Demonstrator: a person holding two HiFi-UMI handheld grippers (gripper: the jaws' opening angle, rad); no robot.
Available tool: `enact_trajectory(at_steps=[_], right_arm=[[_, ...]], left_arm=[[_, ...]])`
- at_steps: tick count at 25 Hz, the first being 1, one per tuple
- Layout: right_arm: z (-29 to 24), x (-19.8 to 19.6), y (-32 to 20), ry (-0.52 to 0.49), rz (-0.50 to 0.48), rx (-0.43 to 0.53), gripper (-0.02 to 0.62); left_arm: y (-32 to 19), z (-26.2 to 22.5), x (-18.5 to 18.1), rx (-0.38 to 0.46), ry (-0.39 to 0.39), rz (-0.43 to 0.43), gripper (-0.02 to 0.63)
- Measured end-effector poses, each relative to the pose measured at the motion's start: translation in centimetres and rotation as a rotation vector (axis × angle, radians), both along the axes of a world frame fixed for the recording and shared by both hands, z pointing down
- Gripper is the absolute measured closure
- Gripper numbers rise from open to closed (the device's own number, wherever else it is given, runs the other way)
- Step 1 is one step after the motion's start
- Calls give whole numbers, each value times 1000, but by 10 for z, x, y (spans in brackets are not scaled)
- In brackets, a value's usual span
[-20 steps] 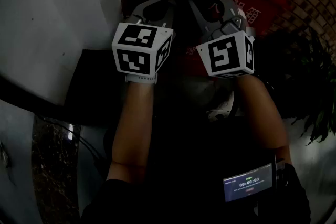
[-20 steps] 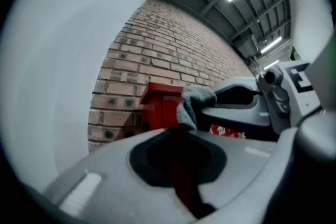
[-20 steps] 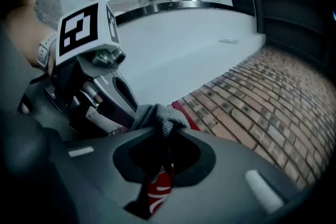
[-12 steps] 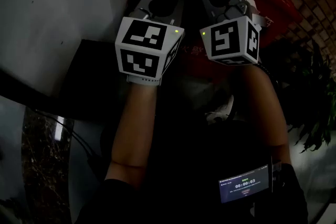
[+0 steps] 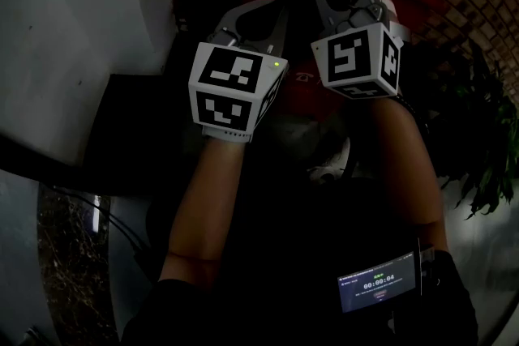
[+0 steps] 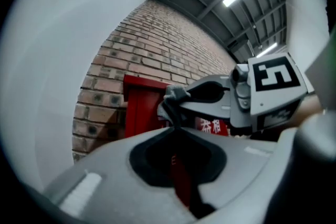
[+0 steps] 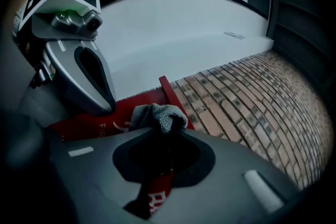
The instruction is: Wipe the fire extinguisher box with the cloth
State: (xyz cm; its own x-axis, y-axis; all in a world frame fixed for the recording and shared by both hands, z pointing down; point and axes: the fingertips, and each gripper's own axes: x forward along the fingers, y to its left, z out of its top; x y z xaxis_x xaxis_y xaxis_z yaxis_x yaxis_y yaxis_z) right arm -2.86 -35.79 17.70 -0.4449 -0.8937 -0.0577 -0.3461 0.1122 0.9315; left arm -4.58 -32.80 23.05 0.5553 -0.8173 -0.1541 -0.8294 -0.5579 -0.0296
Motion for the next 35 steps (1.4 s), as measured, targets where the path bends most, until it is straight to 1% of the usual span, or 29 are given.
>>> enact_trajectory(at_steps=[5,9,16,20,22,23,26,27,29,32,35], right_arm=[[0,71,-2,-15,108,-10,560],[0,123,-3,-26,190,-18,560],[2,197,-4,-39,327,-35,560],[4,221,-3,-36,393,-60,560],[1,214,6,-33,385,-64,560],[-3,204,12,-28,366,-54,560],[-11,151,29,7,271,-11,560],[-9,131,30,21,236,-7,560],[-1,92,29,46,171,-11,560],[13,38,26,73,87,-11,560],[28,-16,24,126,5,-16,560]], left_arm=[[6,13,29,-17,7,29,603],[9,21,47,-27,-12,53,603],[14,36,61,-50,-37,80,603],[16,42,54,-64,-36,69,604],[18,39,45,-55,-46,49,604],[19,37,40,-43,-65,31,603],[15,33,18,15,-162,-56,604],[14,31,10,25,-177,-79,603],[13,28,-4,30,-163,-104,604],[13,24,-22,31,-120,-115,603],[10,24,-42,34,-85,-128,603]])
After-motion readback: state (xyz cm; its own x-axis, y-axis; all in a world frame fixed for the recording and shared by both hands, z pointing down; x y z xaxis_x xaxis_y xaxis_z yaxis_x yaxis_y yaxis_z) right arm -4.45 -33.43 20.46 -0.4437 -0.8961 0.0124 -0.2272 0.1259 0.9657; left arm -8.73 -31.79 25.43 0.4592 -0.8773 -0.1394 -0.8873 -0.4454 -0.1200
